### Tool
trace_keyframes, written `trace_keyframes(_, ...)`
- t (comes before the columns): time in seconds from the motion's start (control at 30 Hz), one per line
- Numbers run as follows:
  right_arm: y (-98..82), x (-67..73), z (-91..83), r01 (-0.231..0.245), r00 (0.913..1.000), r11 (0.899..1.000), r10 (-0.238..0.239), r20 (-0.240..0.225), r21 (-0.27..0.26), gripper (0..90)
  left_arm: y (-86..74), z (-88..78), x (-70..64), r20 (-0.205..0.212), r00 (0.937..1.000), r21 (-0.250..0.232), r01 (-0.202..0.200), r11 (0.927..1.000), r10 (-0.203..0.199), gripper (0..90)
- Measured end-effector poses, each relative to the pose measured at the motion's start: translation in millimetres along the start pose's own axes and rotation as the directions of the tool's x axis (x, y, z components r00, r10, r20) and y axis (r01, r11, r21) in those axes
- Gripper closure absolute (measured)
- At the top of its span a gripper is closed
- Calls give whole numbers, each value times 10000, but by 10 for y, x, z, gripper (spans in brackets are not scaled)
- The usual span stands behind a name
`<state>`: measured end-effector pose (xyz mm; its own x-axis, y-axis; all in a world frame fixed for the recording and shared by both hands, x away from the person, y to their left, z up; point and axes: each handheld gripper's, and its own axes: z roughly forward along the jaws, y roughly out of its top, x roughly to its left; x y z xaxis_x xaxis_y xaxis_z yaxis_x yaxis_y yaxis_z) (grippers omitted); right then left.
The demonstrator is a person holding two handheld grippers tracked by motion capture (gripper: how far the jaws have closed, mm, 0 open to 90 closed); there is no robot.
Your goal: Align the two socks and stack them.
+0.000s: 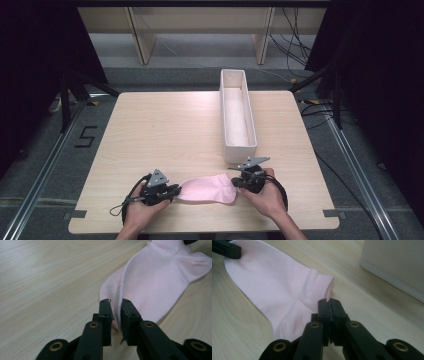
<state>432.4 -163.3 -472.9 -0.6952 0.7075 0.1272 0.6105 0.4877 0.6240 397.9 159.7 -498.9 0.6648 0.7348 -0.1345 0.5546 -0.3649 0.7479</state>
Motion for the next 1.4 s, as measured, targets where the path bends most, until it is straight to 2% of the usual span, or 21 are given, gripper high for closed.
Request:
trace_keyframes(0.03,-1,0,-3,-13,10000,10000,13,55,82,874,2,-9,-2,-43,10000,-103,31,9999,-32,726)
trace_keyframes(0.17,9,8,-29,-30,9998,10000,30,189,0,841,48,-79,-11,-56,9999,-505,-126,9986,124,665)
trace_keyframes(0.2,12,-3,-37,322,9991,9994,-319,275,-109,832,64,-100,-13,-58,9999,-587,-161,9981,158,665)
trace_keyframes(0.23,24,20,-70,103,9996,9998,-98,281,-187,829,85,-121,-21,-24,9999,-703,-123,9974,121,665)
trace_keyframes(0.3,56,70,-123,247,9994,9989,-237,239,-410,840,112,-133,-46,-13,10000,-1098,-49,9939,48,670)
trace_keyframes(0.33,61,79,-122,496,9985,9976,-484,273,-478,846,128,-150,-43,90,9998,-1056,-170,9943,181,675)
trace_keyframes(0.4,72,111,-131,335,9993,9986,-328,182,-400,850,166,-167,-73,97,9998,-1261,-142,9919,155,680)
trace_keyframes(0.47,70,120,-69,807,9966,9955,-796,223,-491,855,181,-164,-89,133,9997,-1303,-204,9913,223,696)
trace_keyframes(0.5,74,133,-70,646,9978,9976,-642,179,-243,857,188,-167,-96,158,9995,-1207,-270,9923,291,706)
trace_keyframes(0.6,46,135,13,709,9971,9972,-702,281,-232,858,190,-137,-119,422,9983,-1119,-357,9931,406,735)
trace_keyframes(0.67,36,141,41,555,9983,9984,-554,161,-82,858,183,-115,-115,423,9971,-930,-589,9939,630,752)
trace_keyframes(0.7,34,138,44,566,9982,9984,-567,176,89,858,175,-92,-118,388,9977,-848,-529,9950,564,759)
trace_keyframes(0.73,21,121,78,902,9949,9959,-897,460,-92,857,159,-56,-114,350,9982,-856,-464,9952,496,764)
trace_keyframes(0.77,19,136,73,559,9977,9983,-565,370,171,857,146,-37,-88,295,9976,-559,-609,9966,627,772)
trace_keyframes(0.83,10,129,89,428,9985,9988,-436,328,243,856,108,5,-60,299,9980,-292,-545,9981,554,782)
trace_keyframes(0.87,-4,117,117,599,9970,9981,-603,483,103,856,87,26,-54,319,9985,-217,-437,9988,444,783)
trace_keyframes(0.93,-7,114,110,371,9987,9990,-380,342,265,855,54,52,-34,253,9991,-42,-351,9994,352,782)
trace_keyframes(1.1,-17,109,131,267,9988,9993,-278,415,275,855,26,74,-24,263,9996,-23,-140,9999,141,768)
trace_keyframes(1.17,-17,103,133,305,9985,9992,-316,449,250,847,43,47,-44,289,9993,-226,-238,9995,245,733)
trace_keyframes(1.3,-4,159,41,-46,9996,9999,43,272,110,829,116,-74,-140,361,9980,-1208,-473,9916,520,647)
trace_keyframes(1.4,8,214,-37,227,9995,9997,-225,201,-66,828,171,-122,-180,426,9966,-1408,-637,9880,704,651)
